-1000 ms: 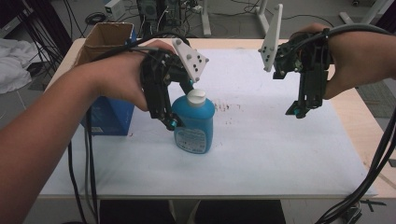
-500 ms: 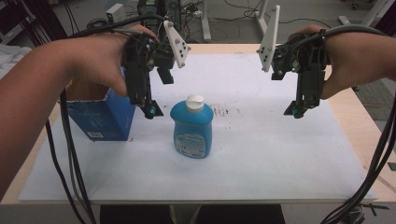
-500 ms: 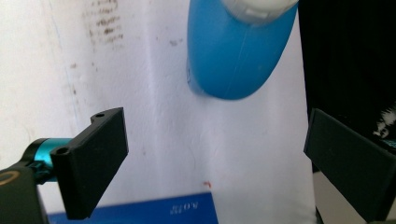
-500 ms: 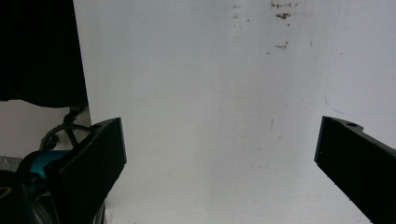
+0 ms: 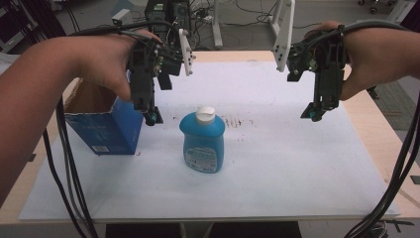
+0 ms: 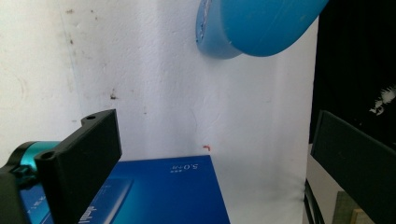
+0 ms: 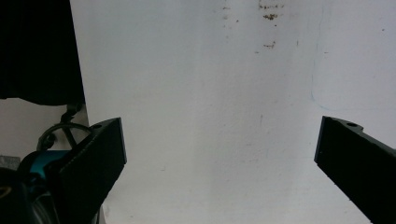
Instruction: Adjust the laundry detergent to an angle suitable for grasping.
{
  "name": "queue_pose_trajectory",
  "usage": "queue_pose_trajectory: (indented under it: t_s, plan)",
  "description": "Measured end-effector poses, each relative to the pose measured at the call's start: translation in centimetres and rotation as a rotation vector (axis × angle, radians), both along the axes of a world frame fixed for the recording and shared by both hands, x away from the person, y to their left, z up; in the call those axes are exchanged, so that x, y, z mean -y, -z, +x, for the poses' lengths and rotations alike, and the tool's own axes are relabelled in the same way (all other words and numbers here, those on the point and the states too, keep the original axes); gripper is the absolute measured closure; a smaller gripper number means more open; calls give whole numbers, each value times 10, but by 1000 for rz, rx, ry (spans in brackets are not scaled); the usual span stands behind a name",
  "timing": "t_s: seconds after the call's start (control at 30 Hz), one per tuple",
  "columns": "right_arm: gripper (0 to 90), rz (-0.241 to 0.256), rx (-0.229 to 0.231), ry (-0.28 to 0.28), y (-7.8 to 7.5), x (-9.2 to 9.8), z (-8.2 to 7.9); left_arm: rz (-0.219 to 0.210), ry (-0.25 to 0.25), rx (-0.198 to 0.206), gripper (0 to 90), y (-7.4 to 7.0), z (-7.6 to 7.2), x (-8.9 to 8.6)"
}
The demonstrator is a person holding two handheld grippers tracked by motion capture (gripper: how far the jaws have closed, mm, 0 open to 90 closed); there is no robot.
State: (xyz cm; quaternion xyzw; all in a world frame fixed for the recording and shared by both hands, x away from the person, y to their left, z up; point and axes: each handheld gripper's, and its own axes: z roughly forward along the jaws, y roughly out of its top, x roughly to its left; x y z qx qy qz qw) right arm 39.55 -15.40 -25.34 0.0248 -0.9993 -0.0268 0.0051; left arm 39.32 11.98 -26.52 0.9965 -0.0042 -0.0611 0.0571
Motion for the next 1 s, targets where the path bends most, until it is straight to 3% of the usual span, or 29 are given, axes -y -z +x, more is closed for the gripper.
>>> queue_pose_trajectory:
  t_s: [0.5,1.0]
  plan:
    - [13,10,-5,-3,0,-1,6,57,-25,-8,17,-1,6,-2]
    - [14,15,1,9,-3,2,6,57,-17,6,17,-1,8,0]
